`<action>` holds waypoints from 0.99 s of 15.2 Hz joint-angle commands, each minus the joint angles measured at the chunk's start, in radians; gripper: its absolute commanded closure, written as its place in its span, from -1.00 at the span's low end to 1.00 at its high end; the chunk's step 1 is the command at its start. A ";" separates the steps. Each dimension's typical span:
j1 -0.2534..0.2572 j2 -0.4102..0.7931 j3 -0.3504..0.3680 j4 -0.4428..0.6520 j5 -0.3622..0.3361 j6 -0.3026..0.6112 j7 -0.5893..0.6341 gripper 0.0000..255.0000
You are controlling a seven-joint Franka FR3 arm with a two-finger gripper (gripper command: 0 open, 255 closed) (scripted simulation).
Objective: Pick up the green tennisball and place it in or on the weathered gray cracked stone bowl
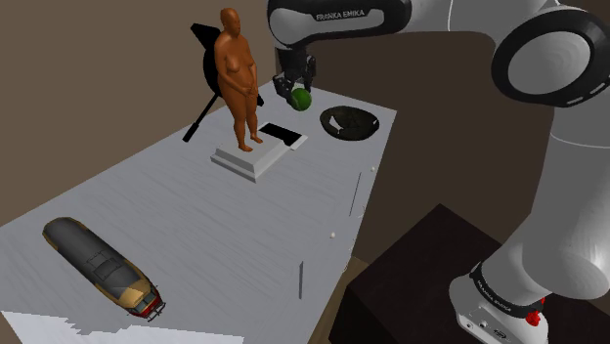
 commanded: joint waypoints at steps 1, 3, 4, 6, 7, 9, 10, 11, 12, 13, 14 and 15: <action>0.001 -0.001 0.000 0.026 0.001 -0.026 -0.007 1.00; 0.005 0.003 0.001 0.059 0.001 -0.054 -0.014 1.00; 0.006 0.006 0.001 0.077 0.001 -0.069 -0.018 1.00; 0.010 0.013 0.001 0.114 0.001 -0.098 -0.024 1.00; 0.012 0.017 0.000 0.133 0.000 -0.113 -0.028 1.00; 0.017 0.026 0.000 0.175 -0.001 -0.144 -0.035 1.00; 0.019 0.032 0.000 0.197 -0.002 -0.161 -0.039 1.00; 0.022 0.038 0.000 0.220 -0.004 -0.177 -0.043 1.00; 0.024 0.042 -0.001 0.237 -0.005 -0.189 -0.046 1.00; 0.007 -0.019 0.001 0.144 0.007 -0.157 -0.045 1.00; -0.009 -0.075 0.003 0.062 0.018 -0.129 -0.047 1.00; -0.024 -0.128 0.003 -0.012 0.029 -0.105 -0.050 1.00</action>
